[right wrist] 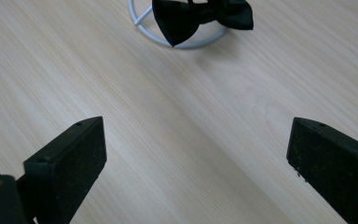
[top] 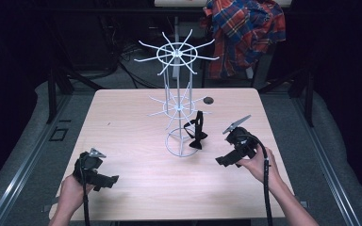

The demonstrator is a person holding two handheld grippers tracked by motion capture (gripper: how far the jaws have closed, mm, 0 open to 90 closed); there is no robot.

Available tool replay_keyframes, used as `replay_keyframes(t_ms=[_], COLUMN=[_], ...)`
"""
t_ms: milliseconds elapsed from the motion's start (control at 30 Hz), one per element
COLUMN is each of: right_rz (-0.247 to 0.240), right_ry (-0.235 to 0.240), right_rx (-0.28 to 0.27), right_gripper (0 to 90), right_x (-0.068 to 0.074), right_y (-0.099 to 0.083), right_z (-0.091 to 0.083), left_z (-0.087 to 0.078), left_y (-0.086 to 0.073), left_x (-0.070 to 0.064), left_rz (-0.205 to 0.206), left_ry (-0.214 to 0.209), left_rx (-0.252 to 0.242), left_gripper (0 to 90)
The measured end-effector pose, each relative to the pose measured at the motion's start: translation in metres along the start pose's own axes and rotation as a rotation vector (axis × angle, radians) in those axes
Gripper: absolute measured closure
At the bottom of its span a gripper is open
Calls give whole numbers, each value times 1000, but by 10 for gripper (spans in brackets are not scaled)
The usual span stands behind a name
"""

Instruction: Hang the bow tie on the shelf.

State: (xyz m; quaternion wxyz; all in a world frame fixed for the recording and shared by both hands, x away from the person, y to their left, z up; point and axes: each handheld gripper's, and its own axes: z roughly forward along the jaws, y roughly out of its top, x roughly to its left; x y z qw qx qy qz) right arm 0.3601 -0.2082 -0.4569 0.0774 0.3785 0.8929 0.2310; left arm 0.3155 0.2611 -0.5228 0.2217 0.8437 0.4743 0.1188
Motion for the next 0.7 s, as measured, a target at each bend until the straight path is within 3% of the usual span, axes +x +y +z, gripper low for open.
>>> replay_keyframes(t_ms=[133,400,500,700], right_rz=[6,8,3,-3], right_ry=[-5,-8,-14,-15], right_rx=[11,99,122,118], right_gripper=[42,38,38,38], right_x=[1,1,-1,-2], right_y=[-7,-34,-34,-35], right_z=[2,13,15,17], left_z=[0,0,0,2], left_y=[0,1,1,2], left_x=[0,-1,-2,-2], left_rz=[1,2,4,3], left_ry=[1,-1,-1,-3], left_rx=[0,4,3,5], left_gripper=[0,0,0,0])
